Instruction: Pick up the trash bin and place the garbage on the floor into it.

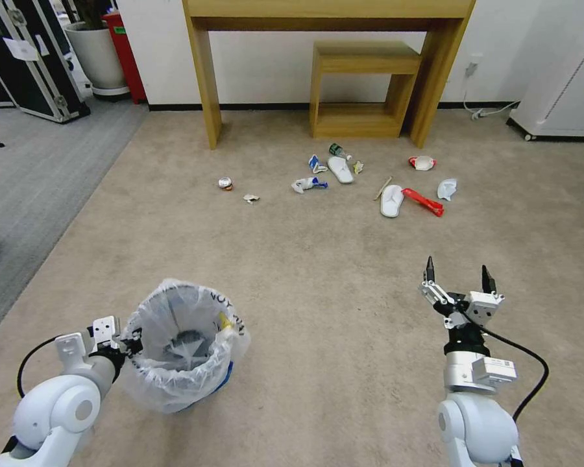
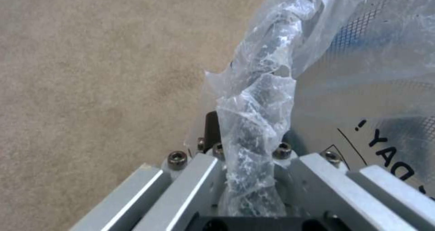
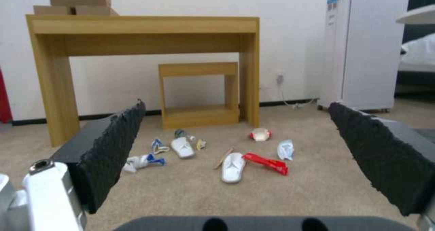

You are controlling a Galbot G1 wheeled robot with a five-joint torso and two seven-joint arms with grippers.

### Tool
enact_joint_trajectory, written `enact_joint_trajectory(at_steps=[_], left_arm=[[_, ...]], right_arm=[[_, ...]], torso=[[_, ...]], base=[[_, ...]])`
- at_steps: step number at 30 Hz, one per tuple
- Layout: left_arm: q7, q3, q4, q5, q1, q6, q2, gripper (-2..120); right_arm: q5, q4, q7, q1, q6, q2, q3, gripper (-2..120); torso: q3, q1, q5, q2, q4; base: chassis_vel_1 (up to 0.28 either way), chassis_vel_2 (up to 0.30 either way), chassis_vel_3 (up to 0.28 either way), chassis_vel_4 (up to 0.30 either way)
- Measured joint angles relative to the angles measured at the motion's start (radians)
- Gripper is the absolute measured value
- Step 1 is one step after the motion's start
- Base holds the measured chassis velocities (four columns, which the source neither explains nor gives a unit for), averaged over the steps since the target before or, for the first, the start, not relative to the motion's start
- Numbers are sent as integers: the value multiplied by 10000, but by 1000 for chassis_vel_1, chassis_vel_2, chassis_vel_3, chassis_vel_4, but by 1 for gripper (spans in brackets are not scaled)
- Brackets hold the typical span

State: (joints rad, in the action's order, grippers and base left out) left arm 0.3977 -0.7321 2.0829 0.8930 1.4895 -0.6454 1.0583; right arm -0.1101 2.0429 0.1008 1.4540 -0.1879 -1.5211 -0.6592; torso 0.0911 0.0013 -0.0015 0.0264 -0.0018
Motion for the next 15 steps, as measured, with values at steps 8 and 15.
enact_joint_trajectory(at_steps=[8, 15], left_arm=[[243, -185, 735, 314, 259, -87, -56, 1], [342, -285, 734, 528, 355, -129, -219, 1]], right_arm=[[-267, 97, 130, 39, 110, 151, 18, 100], [-281, 156, 32, 116, 47, 178, -73, 100]], torso=[[-2, 0, 2, 2, 0], [-2, 0, 2, 3, 0]], base=[[0, 0, 0, 0], [0, 0, 0, 0]])
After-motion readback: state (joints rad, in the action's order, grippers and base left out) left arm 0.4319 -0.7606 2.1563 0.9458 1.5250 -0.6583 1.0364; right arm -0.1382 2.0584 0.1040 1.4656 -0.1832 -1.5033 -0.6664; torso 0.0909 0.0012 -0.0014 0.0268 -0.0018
